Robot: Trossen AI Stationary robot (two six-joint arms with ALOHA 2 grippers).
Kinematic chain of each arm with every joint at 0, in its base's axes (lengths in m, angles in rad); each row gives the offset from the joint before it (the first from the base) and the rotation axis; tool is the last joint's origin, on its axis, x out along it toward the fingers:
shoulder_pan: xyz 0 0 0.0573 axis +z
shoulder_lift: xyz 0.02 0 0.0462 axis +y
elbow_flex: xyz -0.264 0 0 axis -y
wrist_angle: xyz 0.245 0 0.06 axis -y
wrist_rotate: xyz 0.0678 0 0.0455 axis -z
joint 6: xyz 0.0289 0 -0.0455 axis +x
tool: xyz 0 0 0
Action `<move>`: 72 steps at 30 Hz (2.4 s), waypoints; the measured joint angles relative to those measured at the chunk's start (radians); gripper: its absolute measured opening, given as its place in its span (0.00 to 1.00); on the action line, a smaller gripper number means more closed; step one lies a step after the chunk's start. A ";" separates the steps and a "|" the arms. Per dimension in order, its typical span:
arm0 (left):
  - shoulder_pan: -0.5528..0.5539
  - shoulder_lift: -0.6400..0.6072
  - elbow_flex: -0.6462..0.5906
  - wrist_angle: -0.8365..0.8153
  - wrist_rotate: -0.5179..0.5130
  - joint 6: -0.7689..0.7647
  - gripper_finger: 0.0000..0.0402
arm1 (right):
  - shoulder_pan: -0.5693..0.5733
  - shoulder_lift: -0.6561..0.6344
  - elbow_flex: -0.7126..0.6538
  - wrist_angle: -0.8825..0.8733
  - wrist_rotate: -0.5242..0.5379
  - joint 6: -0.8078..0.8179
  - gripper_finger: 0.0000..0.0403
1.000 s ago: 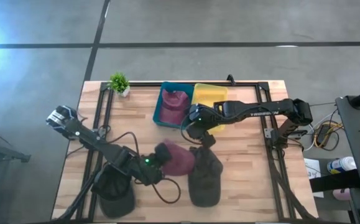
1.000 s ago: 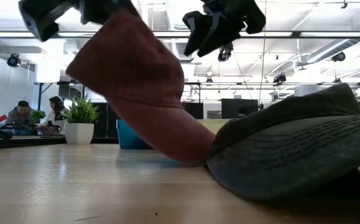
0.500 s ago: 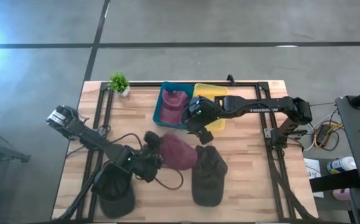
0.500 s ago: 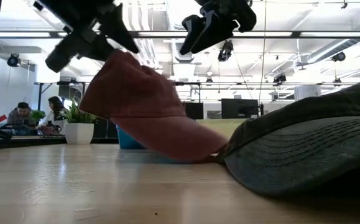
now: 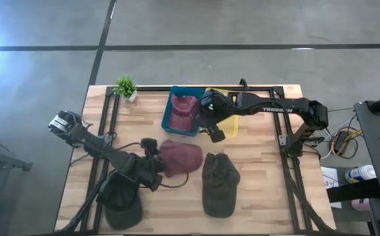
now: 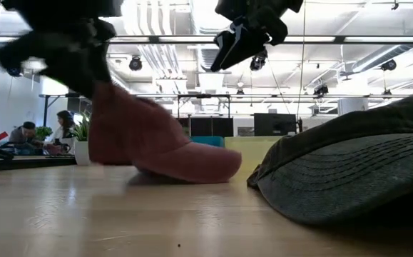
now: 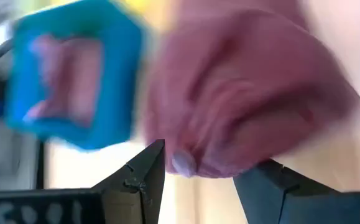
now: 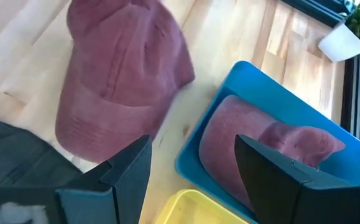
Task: Pick & Place hat
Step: Put the red cap into the blue bin
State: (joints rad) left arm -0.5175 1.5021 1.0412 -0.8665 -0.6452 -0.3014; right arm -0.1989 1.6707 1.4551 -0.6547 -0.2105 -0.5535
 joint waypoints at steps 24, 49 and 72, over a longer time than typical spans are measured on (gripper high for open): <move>0.106 -0.064 0.071 -0.097 0.482 -0.719 0.43 | -0.018 0.093 0.000 -0.038 -0.061 0.139 0.56; 0.365 -0.772 -0.600 0.494 0.657 -1.454 0.42 | 0.049 0.089 -0.186 0.025 -0.104 0.647 0.56; 0.354 -0.606 -0.826 1.044 0.583 -1.626 0.42 | 0.057 0.092 -0.210 0.094 -0.102 0.757 0.56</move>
State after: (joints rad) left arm -0.1638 0.8956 0.2150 0.1771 -0.0624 -1.9272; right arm -0.1417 1.7626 1.2453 -0.5610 -0.3122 0.2035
